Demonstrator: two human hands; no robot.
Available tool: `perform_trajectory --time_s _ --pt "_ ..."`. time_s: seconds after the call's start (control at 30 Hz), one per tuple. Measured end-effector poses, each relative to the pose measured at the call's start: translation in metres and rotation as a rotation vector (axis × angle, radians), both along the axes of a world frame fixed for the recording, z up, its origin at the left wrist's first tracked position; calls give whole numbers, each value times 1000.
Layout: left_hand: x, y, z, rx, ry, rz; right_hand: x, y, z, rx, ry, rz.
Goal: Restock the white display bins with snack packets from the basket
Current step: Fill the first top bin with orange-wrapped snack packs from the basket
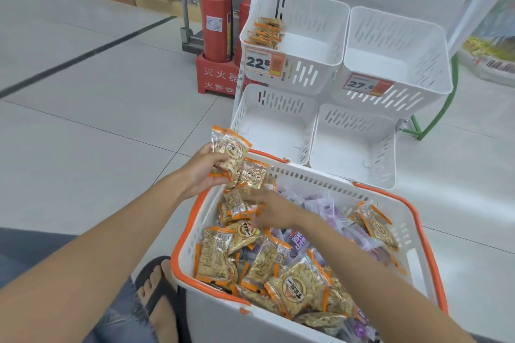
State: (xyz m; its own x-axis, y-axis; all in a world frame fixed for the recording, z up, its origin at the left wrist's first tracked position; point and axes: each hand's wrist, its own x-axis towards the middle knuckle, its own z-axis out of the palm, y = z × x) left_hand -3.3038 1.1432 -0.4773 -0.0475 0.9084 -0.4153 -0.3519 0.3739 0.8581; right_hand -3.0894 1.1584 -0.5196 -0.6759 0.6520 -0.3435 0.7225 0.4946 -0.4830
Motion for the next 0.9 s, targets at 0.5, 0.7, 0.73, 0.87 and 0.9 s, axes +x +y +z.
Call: perform_trajectory --time_s 0.5,0.7,0.73,0.87,0.9 --pt "33 -7 8 77 94 -155 -11 24 68 -97 852 -690" --pt "3 -9 8 75 34 35 -9 8 38 -120 545 -524" --pt "3 -12 8 74 26 40 -12 2 27 -181 500 -504" --pt "9 -16 5 66 -15 43 -22 -4 6 -354 586 -555" --pt "9 -16 6 66 -34 52 -20 0 4 -349 560 -514"
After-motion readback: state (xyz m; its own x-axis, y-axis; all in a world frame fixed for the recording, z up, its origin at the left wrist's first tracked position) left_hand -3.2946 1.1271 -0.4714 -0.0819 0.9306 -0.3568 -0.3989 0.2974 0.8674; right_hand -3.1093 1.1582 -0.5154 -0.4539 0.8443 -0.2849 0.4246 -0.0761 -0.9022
